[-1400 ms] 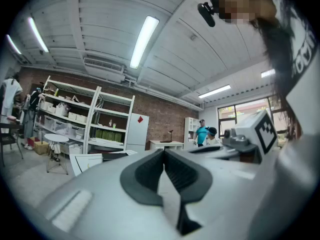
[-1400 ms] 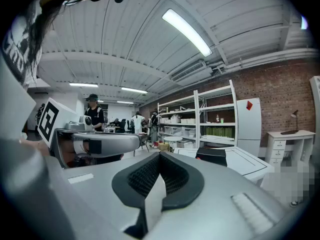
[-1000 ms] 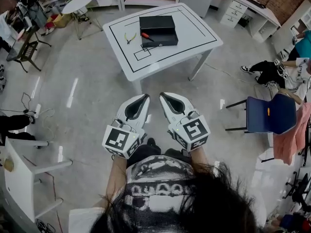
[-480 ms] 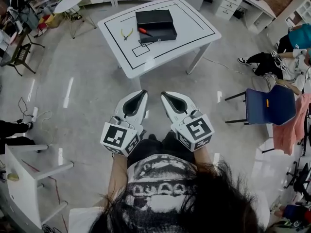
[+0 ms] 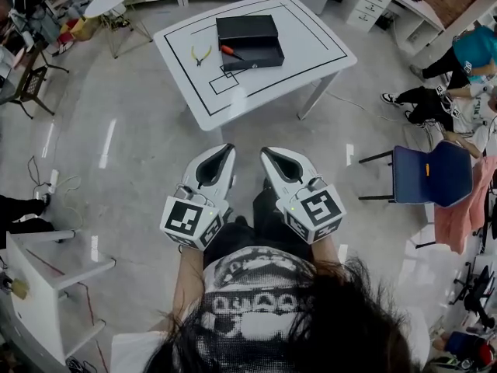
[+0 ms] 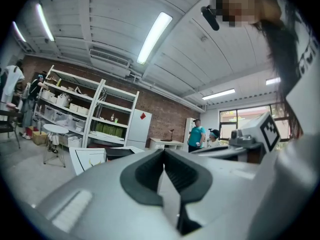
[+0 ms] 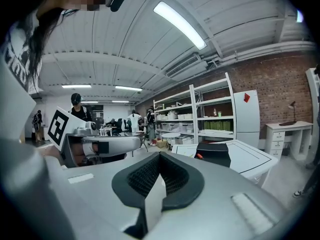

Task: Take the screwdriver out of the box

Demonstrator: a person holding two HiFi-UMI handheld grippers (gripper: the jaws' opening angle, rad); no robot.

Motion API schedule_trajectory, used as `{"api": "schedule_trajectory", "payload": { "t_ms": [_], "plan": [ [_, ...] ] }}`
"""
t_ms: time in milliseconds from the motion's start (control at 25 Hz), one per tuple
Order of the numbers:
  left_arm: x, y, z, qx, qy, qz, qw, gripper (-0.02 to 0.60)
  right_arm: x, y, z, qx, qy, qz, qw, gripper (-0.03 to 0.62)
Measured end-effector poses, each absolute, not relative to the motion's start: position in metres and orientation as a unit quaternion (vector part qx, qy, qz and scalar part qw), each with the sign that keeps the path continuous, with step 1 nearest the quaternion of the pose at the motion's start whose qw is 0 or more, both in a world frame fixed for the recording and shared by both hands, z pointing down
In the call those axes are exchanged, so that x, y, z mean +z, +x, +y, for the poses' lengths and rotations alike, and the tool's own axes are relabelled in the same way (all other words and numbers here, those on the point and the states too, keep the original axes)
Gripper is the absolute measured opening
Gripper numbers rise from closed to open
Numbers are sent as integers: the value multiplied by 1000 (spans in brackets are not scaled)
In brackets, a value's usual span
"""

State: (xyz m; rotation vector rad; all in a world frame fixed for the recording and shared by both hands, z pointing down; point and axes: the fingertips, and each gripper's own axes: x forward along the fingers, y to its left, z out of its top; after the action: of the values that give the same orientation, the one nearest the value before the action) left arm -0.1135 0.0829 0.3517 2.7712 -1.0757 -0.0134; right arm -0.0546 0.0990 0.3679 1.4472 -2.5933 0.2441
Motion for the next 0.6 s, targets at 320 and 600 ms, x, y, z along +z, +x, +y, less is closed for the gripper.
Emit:
{"api": "schedule_trajectory", "payload": {
  "t_ms": [320, 600],
  "plan": [
    [360, -86, 18, 3, 917, -388, 91, 0, 377, -19, 28, 92, 463, -879, 75, -2],
    [355, -42, -45, 1, 908, -409, 88, 0, 375, 22, -39, 86, 435, -893, 79, -3]
  ]
}}
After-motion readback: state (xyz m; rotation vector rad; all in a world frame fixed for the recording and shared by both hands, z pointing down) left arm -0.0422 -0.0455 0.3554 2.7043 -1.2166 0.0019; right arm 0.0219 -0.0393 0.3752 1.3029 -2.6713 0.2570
